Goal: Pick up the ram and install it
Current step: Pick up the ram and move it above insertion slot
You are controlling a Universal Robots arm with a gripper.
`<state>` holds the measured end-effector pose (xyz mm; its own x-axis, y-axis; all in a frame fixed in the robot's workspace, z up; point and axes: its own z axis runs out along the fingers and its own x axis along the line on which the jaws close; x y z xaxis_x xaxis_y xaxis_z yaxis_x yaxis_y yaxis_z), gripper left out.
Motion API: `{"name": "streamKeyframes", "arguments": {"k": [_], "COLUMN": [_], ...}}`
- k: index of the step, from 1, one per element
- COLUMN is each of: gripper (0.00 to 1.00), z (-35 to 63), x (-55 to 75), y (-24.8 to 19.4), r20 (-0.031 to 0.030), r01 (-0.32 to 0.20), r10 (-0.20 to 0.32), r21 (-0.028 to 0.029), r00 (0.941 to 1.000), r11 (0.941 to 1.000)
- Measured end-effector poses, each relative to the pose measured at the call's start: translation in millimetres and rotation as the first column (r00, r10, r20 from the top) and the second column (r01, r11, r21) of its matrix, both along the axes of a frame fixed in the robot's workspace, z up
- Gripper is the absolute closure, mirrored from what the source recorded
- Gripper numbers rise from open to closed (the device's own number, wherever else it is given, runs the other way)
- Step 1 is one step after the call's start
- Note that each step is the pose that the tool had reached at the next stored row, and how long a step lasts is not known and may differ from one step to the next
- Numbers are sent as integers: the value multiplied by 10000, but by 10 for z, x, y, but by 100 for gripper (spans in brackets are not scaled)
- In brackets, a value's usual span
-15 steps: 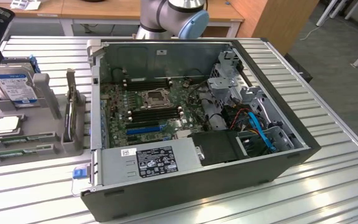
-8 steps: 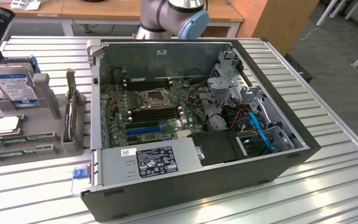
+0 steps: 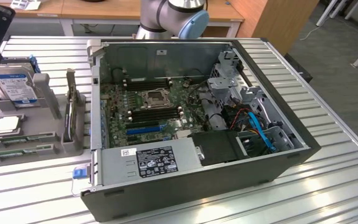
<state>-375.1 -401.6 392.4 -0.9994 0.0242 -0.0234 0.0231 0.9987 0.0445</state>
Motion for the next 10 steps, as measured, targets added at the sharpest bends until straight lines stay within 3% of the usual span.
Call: {"name": "streamKeyframes", "arguments": {"k": [3, 7, 10], "gripper": [89, 89, 89], "z": [-1, -1, 0], "x": [0, 0, 1], "y": [0, 0, -1], "r20": [0, -2, -60], "r01": [-541, -1269, -1674], "r10": [541, 1269, 1673], "r21": [0, -15, -91], "r00": [9985, 9919, 9859], "r11": [9985, 9919, 9858]}}
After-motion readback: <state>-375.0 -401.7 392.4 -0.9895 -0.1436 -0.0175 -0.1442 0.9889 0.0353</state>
